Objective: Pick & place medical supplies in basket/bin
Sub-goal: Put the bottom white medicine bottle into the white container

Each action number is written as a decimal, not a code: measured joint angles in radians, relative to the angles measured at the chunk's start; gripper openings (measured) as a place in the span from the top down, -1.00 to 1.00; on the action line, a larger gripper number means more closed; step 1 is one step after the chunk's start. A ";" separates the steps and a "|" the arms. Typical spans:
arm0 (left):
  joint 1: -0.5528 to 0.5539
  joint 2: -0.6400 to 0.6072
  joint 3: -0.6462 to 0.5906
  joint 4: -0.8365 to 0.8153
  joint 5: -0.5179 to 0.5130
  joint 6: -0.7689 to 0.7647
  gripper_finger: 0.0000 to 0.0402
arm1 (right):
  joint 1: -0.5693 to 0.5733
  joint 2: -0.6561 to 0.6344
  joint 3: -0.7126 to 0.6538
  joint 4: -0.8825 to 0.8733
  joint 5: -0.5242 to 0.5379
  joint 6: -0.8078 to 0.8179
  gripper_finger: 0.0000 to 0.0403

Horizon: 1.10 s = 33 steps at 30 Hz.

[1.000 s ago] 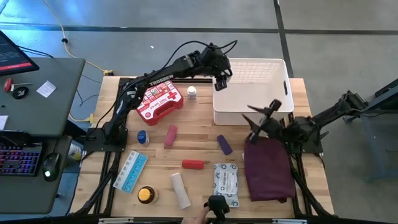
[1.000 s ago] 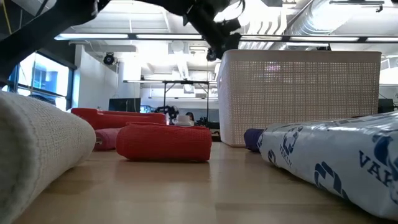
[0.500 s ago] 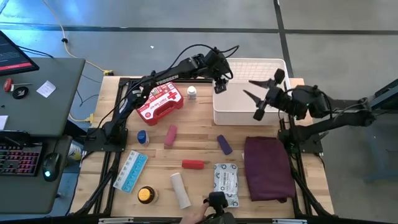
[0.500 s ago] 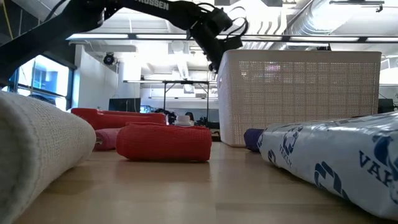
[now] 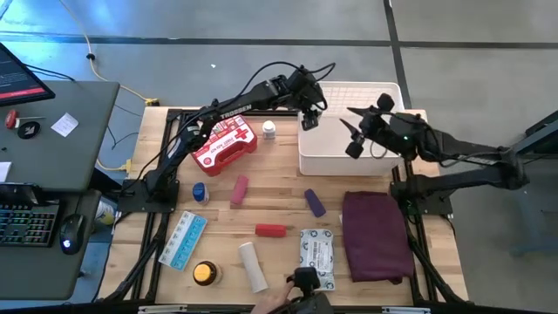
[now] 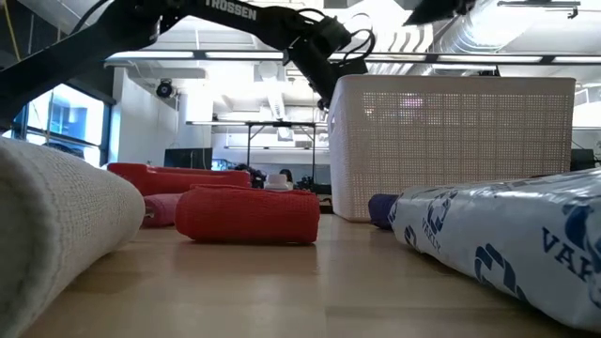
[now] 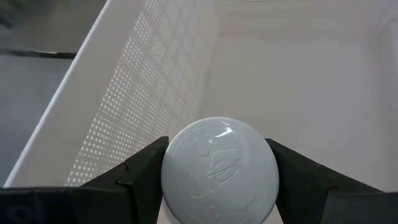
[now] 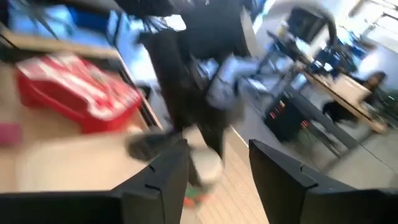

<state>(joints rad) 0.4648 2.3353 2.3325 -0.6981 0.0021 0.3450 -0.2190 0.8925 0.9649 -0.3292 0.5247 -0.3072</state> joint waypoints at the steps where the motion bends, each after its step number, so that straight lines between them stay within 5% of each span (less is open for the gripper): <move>1: 0.000 -0.001 0.000 -0.002 0.003 0.009 -0.38 | -0.030 0.004 0.000 -0.018 -0.026 -0.010 0.21; 9: 0.000 -0.029 0.010 -0.041 0.190 0.040 -0.31 | -0.237 0.061 0.000 -0.004 -0.245 -0.140 0.05; 15: 0.003 -0.100 0.013 -0.076 0.325 0.084 -0.37 | -0.310 0.115 0.000 -0.003 -0.228 -0.138 -0.26; 19: 0.023 -0.147 0.013 -0.068 0.328 0.096 -0.32 | -0.330 0.124 0.000 -0.002 -0.268 -0.112 -0.36; 25: 0.061 -0.207 0.017 -0.077 0.571 0.090 -0.33 | -0.333 0.124 0.000 0.076 -0.505 -0.069 -0.39; 33: 0.051 -0.203 0.015 -0.075 0.585 0.092 -0.32 | -0.334 0.194 0.001 0.125 -0.613 -0.040 -0.39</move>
<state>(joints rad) 0.5156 2.1319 2.3478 -0.7731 0.5874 0.4372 -0.5531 1.0862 0.9657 -0.2041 -0.0879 -0.3468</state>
